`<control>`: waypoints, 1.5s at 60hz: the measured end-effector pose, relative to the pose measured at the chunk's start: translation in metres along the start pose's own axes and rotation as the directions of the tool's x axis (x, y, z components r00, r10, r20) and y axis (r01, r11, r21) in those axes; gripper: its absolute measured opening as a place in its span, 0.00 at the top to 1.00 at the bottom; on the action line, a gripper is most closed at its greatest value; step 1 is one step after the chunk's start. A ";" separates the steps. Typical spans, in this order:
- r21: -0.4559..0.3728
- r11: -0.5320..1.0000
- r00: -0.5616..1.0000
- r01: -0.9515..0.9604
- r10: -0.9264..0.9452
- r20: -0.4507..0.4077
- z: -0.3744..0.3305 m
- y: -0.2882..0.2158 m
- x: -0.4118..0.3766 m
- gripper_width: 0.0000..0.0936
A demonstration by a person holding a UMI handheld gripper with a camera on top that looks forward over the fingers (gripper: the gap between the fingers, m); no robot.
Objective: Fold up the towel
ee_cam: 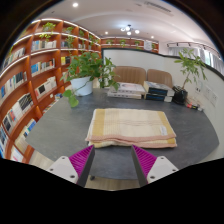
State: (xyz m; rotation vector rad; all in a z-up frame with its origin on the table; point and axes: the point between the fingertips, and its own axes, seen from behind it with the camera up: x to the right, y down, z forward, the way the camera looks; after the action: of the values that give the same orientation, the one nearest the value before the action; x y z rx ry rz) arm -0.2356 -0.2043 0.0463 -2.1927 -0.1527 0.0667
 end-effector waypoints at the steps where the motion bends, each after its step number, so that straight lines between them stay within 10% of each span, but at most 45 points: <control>1: -0.004 1.000 1.000 0.005 -0.005 0.006 0.010 -0.002 -0.012 0.22; 27: -0.109 0.992 0.997 0.061 -0.066 -0.042 0.152 -0.040 -0.067 0.26; 43: -0.094 0.996 0.995 -0.007 -0.003 -0.100 0.158 -0.042 -0.052 0.65; 47: -0.126 0.991 0.987 0.044 -0.063 -0.145 0.157 -0.042 -0.039 0.91; 65: -0.133 0.991 1.000 0.020 -0.023 -0.015 0.141 -0.071 -0.033 0.92; 83: 0.013 0.999 0.991 0.051 -0.049 -0.123 0.072 -0.161 0.148 0.92; 90: -0.018 1.000 0.989 -0.005 0.002 -0.148 0.076 -0.130 0.216 0.74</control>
State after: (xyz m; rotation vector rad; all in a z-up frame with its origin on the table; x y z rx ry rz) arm -0.0409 -0.0386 0.1083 -2.2066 -0.0665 -0.0956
